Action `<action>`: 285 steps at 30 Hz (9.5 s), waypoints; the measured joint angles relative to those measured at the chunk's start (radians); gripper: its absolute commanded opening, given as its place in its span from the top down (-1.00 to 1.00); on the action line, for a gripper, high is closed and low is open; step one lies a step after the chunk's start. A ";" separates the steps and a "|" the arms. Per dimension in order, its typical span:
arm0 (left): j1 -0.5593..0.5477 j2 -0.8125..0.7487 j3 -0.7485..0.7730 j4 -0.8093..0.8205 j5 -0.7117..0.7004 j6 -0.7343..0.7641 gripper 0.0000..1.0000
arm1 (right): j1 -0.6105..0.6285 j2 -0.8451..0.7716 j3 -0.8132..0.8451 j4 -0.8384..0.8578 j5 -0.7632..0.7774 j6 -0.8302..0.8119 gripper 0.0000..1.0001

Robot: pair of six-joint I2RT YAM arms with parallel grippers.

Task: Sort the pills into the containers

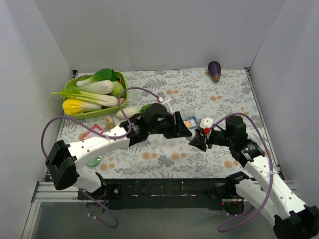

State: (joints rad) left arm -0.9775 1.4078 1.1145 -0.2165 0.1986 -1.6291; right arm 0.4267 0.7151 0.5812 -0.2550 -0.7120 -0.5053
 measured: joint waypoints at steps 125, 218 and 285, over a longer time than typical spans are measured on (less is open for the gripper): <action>0.033 -0.039 -0.080 -0.012 0.120 -0.142 0.90 | -0.058 0.020 -0.172 0.249 -0.289 0.359 0.97; 0.097 -0.307 -0.327 0.016 0.246 0.393 -0.96 | -0.051 0.005 -0.185 0.227 -0.305 0.322 0.97; -0.010 -0.312 -0.309 0.209 0.254 0.831 -0.96 | -0.048 0.010 -0.203 0.341 -0.428 0.454 0.97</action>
State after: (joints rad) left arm -0.9874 1.0954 0.8059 -0.0071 0.4526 -0.7979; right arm 0.3790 0.7254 0.3782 0.0860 -1.1397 -0.0509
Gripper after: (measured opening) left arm 0.981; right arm 0.592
